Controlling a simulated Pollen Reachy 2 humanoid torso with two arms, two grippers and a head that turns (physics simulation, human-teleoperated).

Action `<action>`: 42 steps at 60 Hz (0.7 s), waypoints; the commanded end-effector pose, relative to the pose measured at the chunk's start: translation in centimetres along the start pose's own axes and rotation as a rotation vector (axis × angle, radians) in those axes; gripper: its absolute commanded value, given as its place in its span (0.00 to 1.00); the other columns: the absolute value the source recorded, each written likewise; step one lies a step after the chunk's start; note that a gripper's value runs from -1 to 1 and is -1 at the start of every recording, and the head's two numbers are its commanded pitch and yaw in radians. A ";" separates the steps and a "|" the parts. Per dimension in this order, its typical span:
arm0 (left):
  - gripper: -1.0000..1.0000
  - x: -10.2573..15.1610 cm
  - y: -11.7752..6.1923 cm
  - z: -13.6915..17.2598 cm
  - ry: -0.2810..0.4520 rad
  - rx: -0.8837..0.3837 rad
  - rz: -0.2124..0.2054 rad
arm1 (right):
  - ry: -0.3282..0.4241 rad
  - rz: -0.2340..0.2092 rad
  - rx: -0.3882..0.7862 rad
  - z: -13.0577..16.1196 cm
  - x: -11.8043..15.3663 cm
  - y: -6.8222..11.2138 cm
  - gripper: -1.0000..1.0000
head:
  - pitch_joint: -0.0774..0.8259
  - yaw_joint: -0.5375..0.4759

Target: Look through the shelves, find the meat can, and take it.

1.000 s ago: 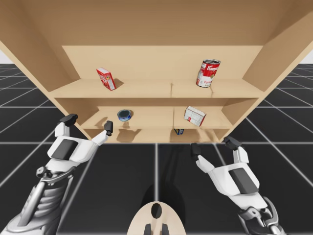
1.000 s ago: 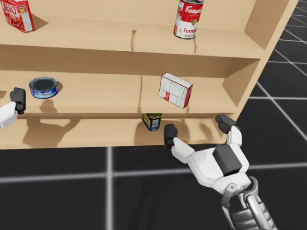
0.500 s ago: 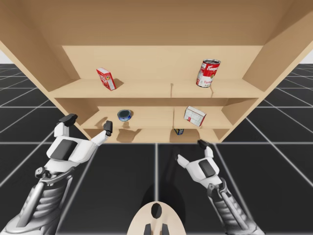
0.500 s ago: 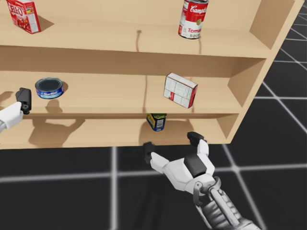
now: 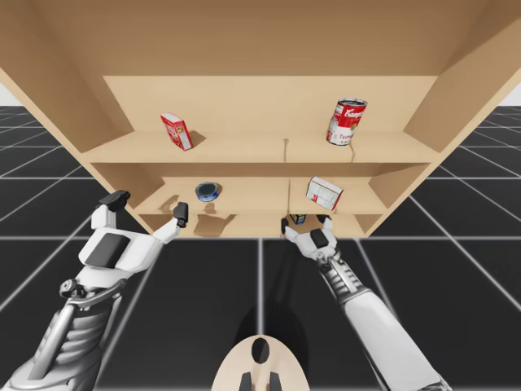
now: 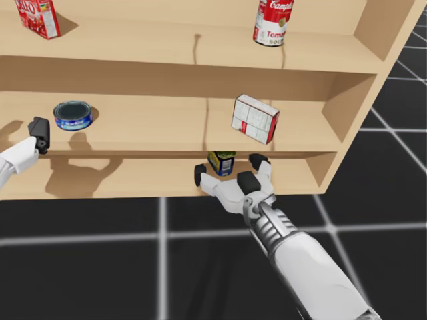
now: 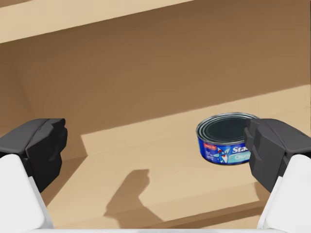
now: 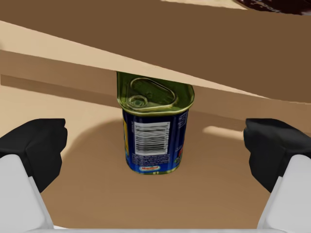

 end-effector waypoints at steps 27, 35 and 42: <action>0.00 -0.1 -0.3 0.0 0.005 -0.006 0.003 | 0.152 -0.157 0.113 -5.3 -2.3 4.6 1.00 | 0.73 0.38; 0.00 -0.1 -0.4 0.0 0.006 -0.008 0.003 | 0.167 -0.175 0.134 -5.1 -2.4 4.7 1.00 | 0.73 0.37; 0.00 -0.1 -0.4 -0.1 0.007 -0.008 0.003 | 0.118 -0.171 0.130 -4.6 -1.6 4.5 1.00 | 0.73 0.37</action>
